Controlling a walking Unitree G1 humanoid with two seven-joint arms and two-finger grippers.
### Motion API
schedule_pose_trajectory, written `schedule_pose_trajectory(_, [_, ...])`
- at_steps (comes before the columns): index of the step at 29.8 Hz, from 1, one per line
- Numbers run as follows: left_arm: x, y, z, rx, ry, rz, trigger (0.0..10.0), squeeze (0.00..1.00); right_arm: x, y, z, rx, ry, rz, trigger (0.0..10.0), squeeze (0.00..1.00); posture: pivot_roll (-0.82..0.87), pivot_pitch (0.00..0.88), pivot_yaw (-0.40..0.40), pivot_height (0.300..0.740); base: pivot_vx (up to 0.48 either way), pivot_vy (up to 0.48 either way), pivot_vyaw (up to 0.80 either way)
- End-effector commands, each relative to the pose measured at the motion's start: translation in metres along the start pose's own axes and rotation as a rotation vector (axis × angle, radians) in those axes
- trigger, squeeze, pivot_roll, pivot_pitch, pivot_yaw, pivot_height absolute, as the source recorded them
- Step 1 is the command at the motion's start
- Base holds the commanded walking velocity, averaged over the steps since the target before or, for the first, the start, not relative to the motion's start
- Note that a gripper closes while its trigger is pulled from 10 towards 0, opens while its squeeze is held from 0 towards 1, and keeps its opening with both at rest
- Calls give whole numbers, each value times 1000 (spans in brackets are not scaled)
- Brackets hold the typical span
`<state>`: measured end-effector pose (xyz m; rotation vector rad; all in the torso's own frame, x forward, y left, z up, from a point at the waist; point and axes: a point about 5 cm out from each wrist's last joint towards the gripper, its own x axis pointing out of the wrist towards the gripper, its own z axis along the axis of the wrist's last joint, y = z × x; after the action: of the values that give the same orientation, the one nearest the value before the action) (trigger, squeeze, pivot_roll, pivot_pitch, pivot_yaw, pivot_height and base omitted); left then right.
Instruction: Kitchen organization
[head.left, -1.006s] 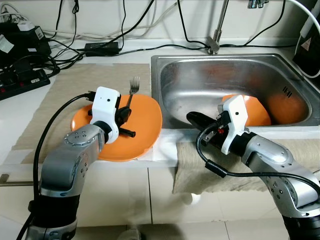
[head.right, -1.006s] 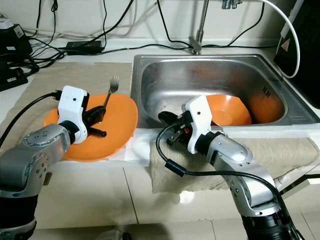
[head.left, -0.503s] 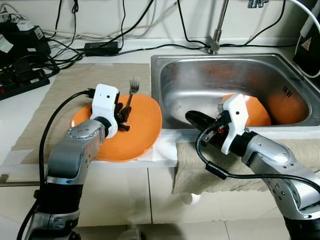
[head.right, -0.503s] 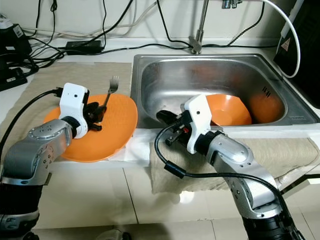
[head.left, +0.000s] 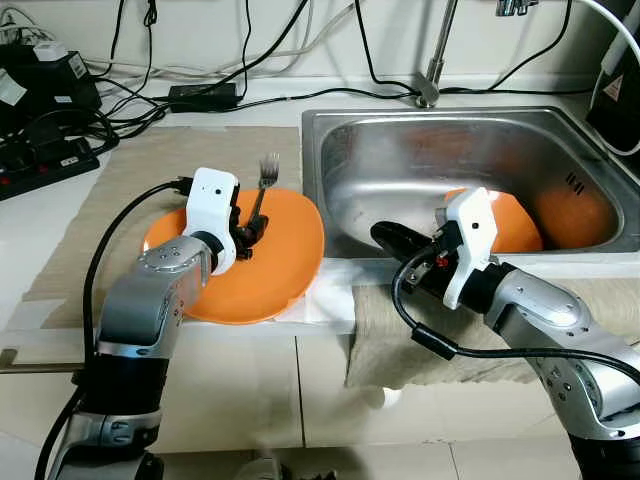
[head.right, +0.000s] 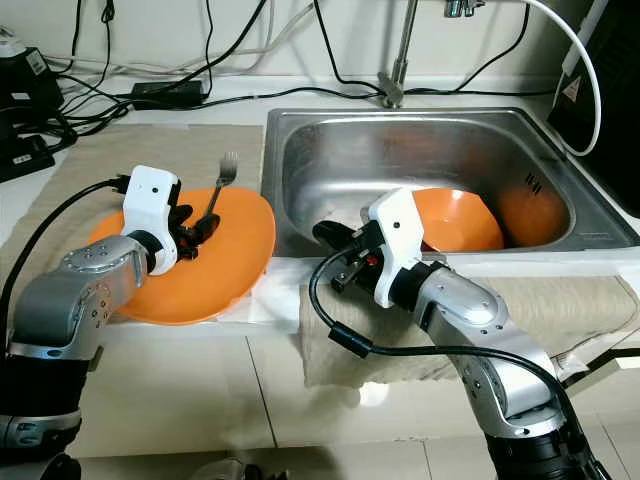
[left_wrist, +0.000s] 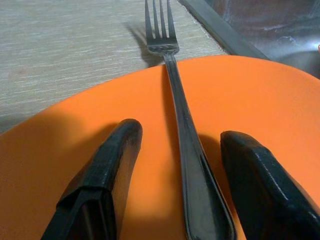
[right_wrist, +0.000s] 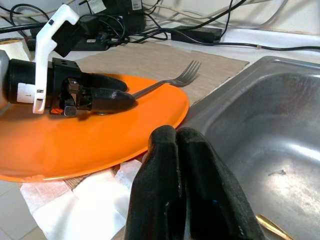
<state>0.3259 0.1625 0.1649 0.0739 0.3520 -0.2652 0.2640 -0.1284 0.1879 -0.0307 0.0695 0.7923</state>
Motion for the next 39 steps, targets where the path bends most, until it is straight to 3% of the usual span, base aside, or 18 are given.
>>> schedule_pose_trajectory(1, [2, 1, 6, 24, -15, -3, 10000, 1000, -2, 1, 5, -10, -9, 0, 10000, 0, 0, 4, 37, 740, 0, 0, 0])
schedule_pose_trajectory(22, [20, 1, 25, 18, -42, -37, 10000, 1000, -4, 0, 4, -16, -8, -11, 10000, 0, -21, 0, 51, 740, 0, 0, 0])
schedule_pose_trajectory(23, [22, 1, 25, 15, -36, -34, 10000, 0, -4, 0, 4, -17, -7, -12, 10000, 0, -26, 0, 51, 740, 0, 0, 0])
schedule_pose_trajectory(39, [30, 1, 18, -3, 16, -34, 10000, 0, -7, 1, 4, -16, -2, -17, 10000, 0, -35, 0, 48, 740, 0, 0, 0])
